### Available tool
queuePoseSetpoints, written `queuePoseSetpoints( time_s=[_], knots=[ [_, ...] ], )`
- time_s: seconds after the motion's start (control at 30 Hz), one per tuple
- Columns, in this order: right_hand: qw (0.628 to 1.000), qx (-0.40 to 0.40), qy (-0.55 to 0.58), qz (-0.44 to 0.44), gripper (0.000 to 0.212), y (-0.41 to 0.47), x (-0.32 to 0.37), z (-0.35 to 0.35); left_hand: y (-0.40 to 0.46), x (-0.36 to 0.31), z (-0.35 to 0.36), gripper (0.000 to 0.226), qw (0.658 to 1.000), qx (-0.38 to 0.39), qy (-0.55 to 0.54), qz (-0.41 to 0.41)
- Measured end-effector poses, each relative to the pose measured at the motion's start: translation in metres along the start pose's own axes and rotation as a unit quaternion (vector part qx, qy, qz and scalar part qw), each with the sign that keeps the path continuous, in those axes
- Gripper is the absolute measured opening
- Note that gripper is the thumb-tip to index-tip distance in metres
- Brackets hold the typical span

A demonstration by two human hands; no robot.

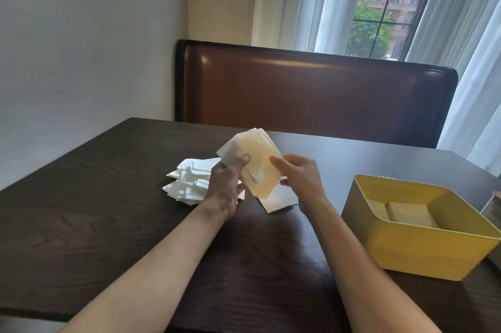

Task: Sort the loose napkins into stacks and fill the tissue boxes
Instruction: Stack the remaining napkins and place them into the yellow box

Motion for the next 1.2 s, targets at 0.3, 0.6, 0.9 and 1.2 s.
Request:
queuePoseSetpoints(
  time_s=[0.3, 0.6, 0.9, 1.2],
  knots=[
    [0.994, -0.025, -0.065, -0.087, 0.009, -0.002, 0.016, -0.004, -0.001, 0.006, -0.003, 0.016, 0.998, -0.005, 0.058, -0.026],
    [0.984, 0.069, -0.157, -0.053, 0.034, -0.004, 0.012, 0.010, 0.000, 0.007, -0.002, 0.012, 0.997, 0.027, 0.061, -0.039],
    [0.995, 0.088, -0.022, 0.051, 0.036, -0.018, -0.011, 0.001, -0.003, -0.004, 0.001, 0.024, 0.998, 0.036, 0.039, 0.042],
    [0.965, 0.120, 0.195, 0.130, 0.046, -0.053, -0.014, -0.012, -0.031, -0.004, 0.027, 0.054, 0.981, 0.182, 0.004, 0.061]
  ],
)
Point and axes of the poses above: each hand's wrist, its own y-axis towards the middle knuckle, its own z-axis out of the palm, x = y × z, the point moved 7 cm from there along y, towards the middle knuckle, and after that the axes turned 2 degrees about y, right-handed, at the moved point
